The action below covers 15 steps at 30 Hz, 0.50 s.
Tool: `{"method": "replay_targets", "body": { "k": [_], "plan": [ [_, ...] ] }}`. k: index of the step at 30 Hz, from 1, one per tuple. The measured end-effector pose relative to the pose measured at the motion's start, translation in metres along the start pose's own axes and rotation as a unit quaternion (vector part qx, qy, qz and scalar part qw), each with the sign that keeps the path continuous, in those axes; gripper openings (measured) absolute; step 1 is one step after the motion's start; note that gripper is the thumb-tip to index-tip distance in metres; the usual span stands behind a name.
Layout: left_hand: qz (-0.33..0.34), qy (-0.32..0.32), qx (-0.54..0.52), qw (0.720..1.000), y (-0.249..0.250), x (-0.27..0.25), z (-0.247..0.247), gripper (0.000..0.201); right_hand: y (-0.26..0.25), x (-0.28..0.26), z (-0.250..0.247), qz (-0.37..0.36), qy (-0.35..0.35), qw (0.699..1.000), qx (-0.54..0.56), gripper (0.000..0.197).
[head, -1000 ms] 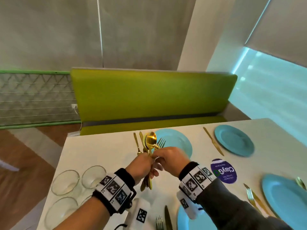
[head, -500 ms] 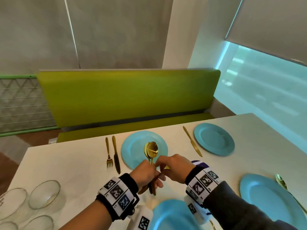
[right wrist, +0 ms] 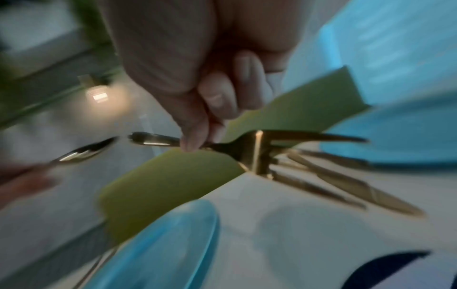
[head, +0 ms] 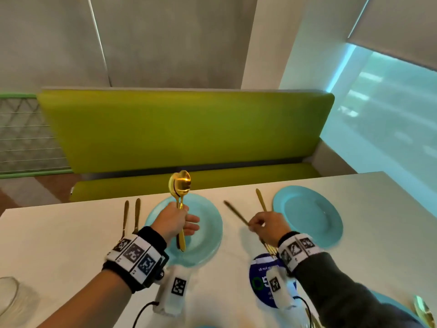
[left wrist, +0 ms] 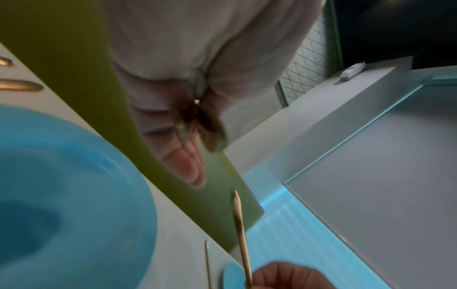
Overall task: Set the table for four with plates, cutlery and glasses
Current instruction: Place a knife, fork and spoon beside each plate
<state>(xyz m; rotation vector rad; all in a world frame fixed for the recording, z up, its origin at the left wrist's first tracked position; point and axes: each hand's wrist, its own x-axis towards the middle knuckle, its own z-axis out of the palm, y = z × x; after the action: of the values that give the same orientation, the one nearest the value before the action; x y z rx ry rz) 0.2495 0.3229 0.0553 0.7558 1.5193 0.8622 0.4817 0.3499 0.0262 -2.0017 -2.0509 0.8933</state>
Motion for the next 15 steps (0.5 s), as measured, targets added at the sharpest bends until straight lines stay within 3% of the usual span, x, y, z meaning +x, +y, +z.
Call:
{"method": "replay_targets", "body": {
  "k": [3,9,12,15],
  "plan": [
    [0.007,0.022,0.019,1.000,-0.002,0.011,-0.009,0.017,0.022,0.040,-0.002,0.120,0.031,0.987,0.099,0.015],
    [0.003,0.025,0.065,0.998,-0.022,0.022,-0.016,0.021,0.036,0.088,0.016,0.237,-0.034,0.958,0.161,0.041],
    [-0.001,0.025,0.074,0.997,-0.029,0.024,-0.022,0.020,0.037,0.098,0.024,0.247,-0.040,0.957,0.148,0.041],
    [-0.001,0.026,0.071,0.997,-0.033,0.026,-0.025,0.020,0.034,0.101,0.027,0.252,-0.019,0.967,0.027,0.026]
  ]
}}
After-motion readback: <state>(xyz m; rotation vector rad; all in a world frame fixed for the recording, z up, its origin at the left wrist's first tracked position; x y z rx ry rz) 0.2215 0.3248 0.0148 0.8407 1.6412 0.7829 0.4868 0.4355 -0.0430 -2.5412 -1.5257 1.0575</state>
